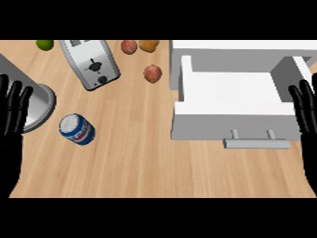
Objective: Pick up the can, place it into the drawer and close the drawer
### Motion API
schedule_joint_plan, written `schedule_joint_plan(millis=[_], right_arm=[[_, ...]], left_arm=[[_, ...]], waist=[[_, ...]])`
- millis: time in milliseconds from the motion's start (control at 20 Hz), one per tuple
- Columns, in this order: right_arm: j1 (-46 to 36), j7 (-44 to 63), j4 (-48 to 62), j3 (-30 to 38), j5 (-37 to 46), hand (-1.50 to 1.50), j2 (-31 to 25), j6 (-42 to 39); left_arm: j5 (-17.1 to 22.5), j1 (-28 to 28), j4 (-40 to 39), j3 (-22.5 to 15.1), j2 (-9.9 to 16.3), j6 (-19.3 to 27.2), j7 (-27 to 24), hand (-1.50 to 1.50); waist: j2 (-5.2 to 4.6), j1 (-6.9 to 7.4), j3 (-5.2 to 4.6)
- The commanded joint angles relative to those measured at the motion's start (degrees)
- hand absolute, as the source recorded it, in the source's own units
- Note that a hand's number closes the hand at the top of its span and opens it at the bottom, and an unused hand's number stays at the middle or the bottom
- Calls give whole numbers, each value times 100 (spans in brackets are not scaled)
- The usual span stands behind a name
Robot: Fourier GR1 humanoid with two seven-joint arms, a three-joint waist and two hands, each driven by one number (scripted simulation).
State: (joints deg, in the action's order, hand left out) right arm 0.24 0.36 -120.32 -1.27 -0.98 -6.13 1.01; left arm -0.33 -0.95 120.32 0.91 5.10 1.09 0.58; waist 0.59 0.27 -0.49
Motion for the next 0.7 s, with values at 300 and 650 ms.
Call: schedule_joint_plan(millis=[300,650], right_arm=[[324,649,437,226,34,-150,139,362],[946,1048,-149,584,-233,-150,-7,316]], left_arm=[[1953,43,-1047,-114,1559,-2759,262,-150],[3784,304,-2662,1266,3158,-4711,85,-150]], waist=[[-184,-272,27],[-70,-182,39]])
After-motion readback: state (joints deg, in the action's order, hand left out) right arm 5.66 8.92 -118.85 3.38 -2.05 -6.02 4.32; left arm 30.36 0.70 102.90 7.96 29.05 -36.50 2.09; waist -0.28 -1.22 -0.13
